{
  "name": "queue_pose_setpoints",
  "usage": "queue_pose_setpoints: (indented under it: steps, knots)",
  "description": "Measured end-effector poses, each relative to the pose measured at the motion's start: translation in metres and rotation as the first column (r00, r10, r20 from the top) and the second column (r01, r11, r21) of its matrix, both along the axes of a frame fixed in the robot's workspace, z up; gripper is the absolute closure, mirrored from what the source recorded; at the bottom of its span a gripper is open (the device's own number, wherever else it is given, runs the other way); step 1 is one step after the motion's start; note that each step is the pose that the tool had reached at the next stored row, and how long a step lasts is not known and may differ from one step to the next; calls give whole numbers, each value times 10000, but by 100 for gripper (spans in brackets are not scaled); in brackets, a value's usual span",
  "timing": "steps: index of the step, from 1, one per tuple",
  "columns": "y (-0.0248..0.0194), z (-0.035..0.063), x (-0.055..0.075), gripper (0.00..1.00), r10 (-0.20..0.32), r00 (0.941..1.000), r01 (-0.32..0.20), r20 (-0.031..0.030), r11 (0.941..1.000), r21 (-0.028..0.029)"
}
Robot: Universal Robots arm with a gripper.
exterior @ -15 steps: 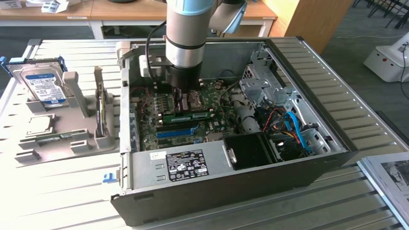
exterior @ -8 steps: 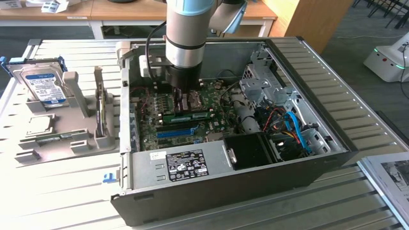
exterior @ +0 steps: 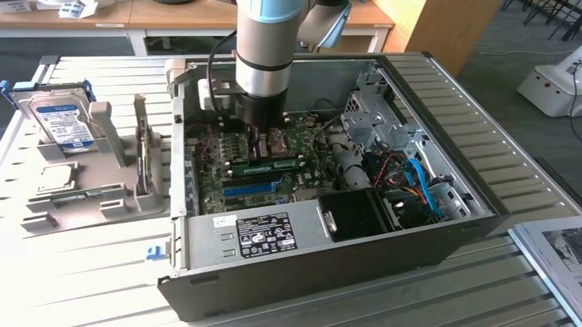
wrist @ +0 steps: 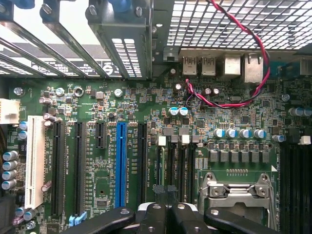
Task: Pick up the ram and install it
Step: 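Press down the ram until it locks into place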
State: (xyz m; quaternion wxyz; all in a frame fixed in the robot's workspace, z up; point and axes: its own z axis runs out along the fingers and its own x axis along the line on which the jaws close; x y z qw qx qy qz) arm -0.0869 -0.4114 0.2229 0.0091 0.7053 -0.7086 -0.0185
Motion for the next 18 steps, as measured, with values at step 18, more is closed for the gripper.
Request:
queue_pose_setpoints:
  steps: [18]
  knots:
    - [0, -5, 0, 90, 0, 10000, 0, 0, 10000, -1]
